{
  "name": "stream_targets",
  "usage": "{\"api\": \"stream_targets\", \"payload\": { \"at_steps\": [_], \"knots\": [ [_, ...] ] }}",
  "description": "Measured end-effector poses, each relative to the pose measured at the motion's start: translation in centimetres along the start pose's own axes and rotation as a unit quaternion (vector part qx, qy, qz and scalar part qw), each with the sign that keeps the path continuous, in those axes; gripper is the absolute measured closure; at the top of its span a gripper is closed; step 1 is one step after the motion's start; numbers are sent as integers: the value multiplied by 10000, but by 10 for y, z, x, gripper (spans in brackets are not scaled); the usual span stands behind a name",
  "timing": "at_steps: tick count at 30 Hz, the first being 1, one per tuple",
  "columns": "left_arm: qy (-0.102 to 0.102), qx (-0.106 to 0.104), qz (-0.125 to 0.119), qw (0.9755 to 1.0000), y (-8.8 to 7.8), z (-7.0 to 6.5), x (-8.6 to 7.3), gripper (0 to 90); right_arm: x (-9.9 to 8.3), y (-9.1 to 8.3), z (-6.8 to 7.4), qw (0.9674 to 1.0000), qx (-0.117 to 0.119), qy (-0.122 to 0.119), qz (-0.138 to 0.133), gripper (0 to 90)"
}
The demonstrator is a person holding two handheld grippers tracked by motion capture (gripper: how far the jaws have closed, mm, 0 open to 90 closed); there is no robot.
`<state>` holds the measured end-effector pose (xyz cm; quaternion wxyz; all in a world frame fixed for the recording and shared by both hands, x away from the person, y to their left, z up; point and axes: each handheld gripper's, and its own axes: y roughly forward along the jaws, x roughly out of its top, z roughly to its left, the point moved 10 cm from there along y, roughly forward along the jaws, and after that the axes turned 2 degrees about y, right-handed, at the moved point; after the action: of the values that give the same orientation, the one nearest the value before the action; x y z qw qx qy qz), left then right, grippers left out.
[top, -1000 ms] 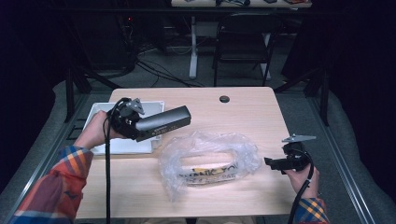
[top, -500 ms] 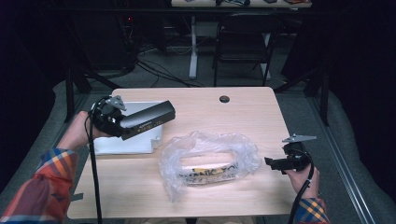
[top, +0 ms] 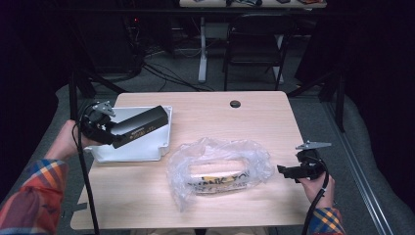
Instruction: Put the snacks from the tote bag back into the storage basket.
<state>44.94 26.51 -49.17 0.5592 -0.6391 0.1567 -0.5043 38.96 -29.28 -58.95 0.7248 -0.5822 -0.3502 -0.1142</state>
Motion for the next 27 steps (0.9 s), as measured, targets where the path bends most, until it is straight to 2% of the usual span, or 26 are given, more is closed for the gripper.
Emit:
{"api": "stream_targets", "payload": {
  "at_steps": [9, 17, 22, 27],
  "knots": [
    [-64, -109, 5, 9999, 19, 11, -21, 434, -1, 2, 0, 10000, -6, -16, 39, 80],
    [-87, -143, 179, 9997, 55, 22, -45, 434, -1, 3, 1, 10000, -9, -26, 45, 80],
    [-91, -155, 216, 9996, 73, 27, -52, 433, -1, 4, 1, 10000, -9, -41, 76, 80],
    [-99, -102, 150, 9998, 84, 32, -51, 432, -2, 5, 3, 9999, 23, -54, 97, 80]
  ]
}}
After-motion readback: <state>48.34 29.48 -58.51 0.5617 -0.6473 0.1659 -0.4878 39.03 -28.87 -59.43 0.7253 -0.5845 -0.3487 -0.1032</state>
